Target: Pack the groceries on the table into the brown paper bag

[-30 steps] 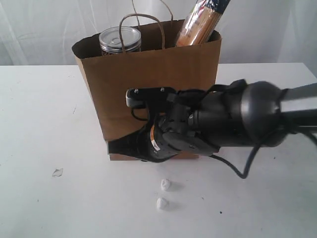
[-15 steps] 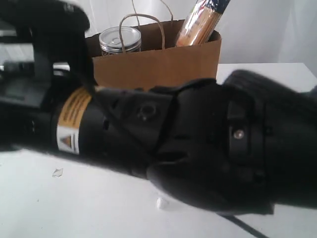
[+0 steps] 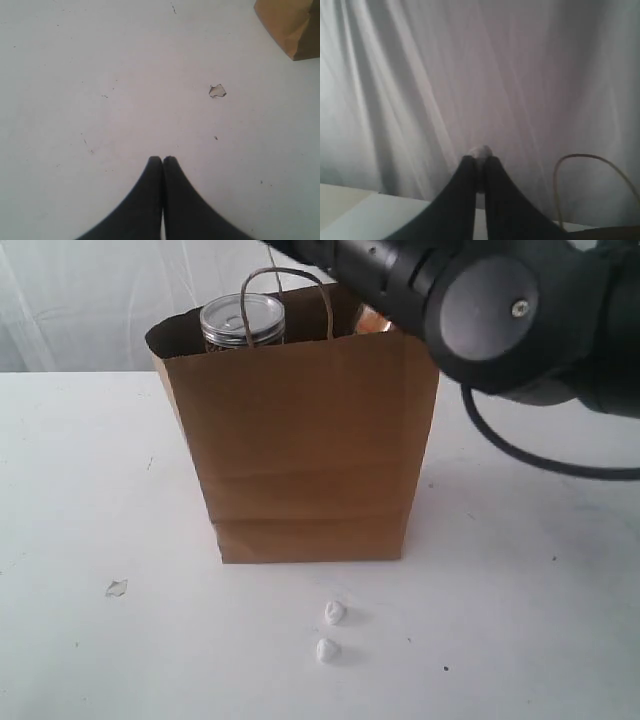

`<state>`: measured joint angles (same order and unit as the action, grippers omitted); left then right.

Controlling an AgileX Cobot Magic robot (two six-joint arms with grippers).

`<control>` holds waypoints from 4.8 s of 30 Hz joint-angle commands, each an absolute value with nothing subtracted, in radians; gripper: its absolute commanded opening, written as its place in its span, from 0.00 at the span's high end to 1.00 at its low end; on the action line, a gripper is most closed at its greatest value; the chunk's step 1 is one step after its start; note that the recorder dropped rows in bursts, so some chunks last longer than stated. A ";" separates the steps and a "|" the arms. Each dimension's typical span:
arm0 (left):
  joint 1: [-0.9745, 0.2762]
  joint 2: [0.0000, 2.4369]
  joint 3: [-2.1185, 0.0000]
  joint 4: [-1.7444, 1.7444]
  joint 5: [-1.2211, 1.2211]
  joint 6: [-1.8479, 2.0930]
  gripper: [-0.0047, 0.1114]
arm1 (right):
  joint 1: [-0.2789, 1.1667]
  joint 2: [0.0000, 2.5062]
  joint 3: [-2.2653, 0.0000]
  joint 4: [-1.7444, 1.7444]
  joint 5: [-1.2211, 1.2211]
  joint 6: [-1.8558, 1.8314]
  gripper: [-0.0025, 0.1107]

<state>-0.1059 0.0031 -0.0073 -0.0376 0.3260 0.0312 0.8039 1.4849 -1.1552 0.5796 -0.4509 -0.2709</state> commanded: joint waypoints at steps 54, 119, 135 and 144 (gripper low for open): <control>-0.104 0.000 0.000 -0.045 0.333 0.031 0.96 | -0.072 1.419 -0.994 0.288 0.524 -0.374 0.98; -0.104 0.000 0.000 -0.045 0.333 0.031 0.96 | 0.896 1.792 -0.966 -0.187 0.500 0.372 0.71; -0.104 0.000 0.000 -0.045 0.333 0.031 0.96 | 0.896 1.814 -0.966 -0.291 0.510 0.551 0.84; -0.104 0.000 0.000 -0.045 0.333 0.031 0.96 | 0.896 1.746 -0.966 -0.380 0.552 0.556 0.98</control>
